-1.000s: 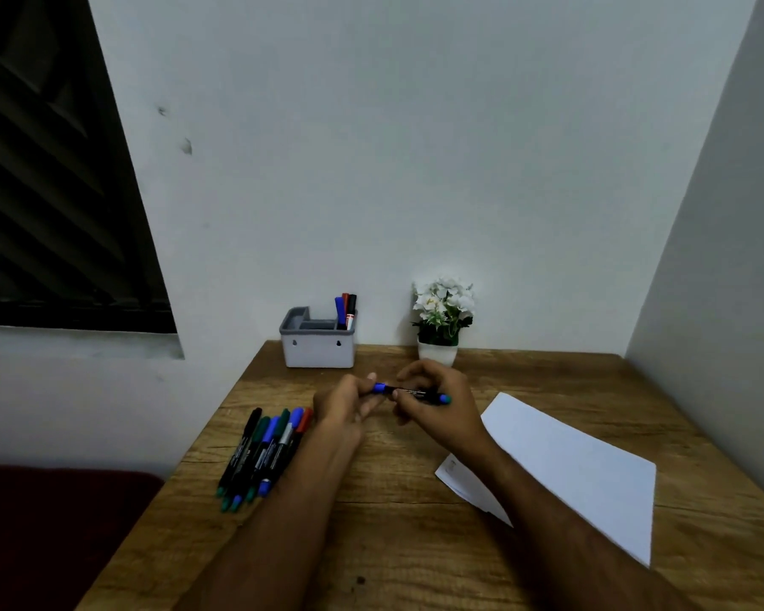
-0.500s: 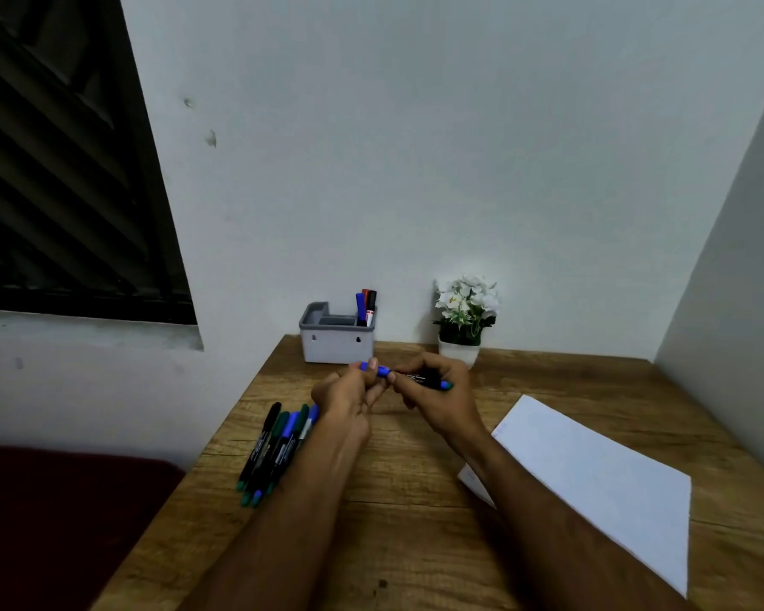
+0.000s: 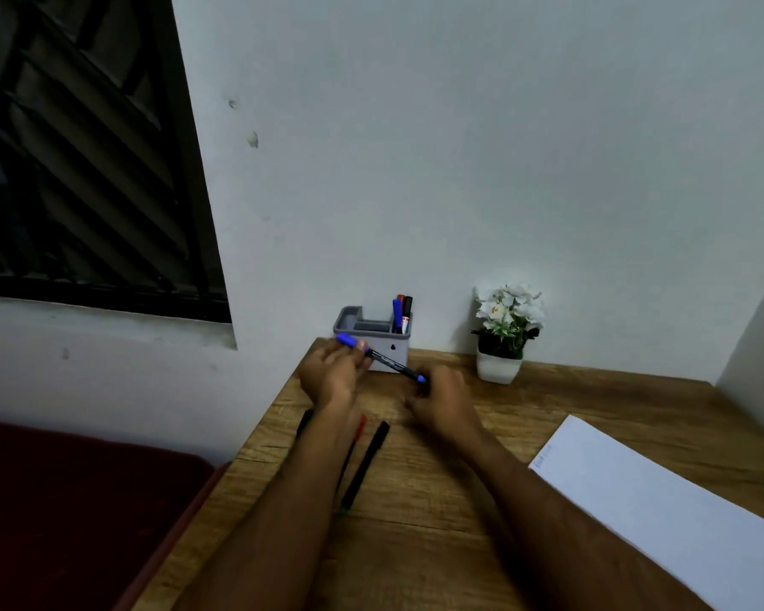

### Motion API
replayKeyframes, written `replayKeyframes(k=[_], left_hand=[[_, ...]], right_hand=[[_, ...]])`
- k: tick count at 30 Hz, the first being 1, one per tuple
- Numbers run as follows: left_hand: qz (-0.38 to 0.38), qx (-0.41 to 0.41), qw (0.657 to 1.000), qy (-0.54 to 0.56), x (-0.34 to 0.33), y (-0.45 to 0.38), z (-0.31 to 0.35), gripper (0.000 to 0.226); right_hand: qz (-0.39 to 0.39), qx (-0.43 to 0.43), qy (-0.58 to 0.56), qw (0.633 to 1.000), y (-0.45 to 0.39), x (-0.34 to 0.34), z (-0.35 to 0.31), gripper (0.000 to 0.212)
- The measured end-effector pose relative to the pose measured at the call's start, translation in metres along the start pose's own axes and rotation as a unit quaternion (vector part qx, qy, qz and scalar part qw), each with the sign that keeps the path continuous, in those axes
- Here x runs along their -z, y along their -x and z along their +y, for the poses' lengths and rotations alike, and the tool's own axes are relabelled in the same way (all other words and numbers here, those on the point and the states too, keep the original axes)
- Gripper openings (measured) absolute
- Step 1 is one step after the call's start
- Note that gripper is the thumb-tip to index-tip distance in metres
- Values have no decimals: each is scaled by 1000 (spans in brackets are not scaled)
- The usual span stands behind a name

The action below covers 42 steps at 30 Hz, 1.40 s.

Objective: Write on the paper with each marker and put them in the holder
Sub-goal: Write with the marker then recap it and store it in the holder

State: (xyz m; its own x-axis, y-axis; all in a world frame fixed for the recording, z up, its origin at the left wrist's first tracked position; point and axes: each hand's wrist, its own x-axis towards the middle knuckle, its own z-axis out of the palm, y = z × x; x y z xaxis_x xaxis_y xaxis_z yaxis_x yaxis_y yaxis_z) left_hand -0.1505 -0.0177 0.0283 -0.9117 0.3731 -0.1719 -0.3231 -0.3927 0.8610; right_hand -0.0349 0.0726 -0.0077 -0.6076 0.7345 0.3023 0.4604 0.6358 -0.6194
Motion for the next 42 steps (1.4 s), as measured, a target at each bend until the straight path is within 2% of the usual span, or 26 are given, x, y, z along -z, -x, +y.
replayKeyframes(k=[2,6,11,15,19,28,42], left_hand=[[15,-99,994,-40,-3,-9,11,26],[36,-277,949,-148,-13,-23,32,29],[32,-373,907,-195,-24,-42,45,26],[23,-411,878,-243,-25,-51,47,25],[15,-415,864,-284,-27,-62,44,25],[-9,-329,868,-371,-20,-74,27,28],[14,-296,871,-392,4,-65,16,25]], right_hand=[[-4,1,37,999,-1,-3,-2,14],[-20,38,51,998,-1,-9,-16,14],[-20,106,66,992,-1,-19,-26,20],[-25,136,81,987,-2,-24,-33,28],[-32,139,81,986,-3,-27,-34,28],[-39,122,81,988,0,-23,-23,28],[-33,102,59,992,13,-19,-17,36]])
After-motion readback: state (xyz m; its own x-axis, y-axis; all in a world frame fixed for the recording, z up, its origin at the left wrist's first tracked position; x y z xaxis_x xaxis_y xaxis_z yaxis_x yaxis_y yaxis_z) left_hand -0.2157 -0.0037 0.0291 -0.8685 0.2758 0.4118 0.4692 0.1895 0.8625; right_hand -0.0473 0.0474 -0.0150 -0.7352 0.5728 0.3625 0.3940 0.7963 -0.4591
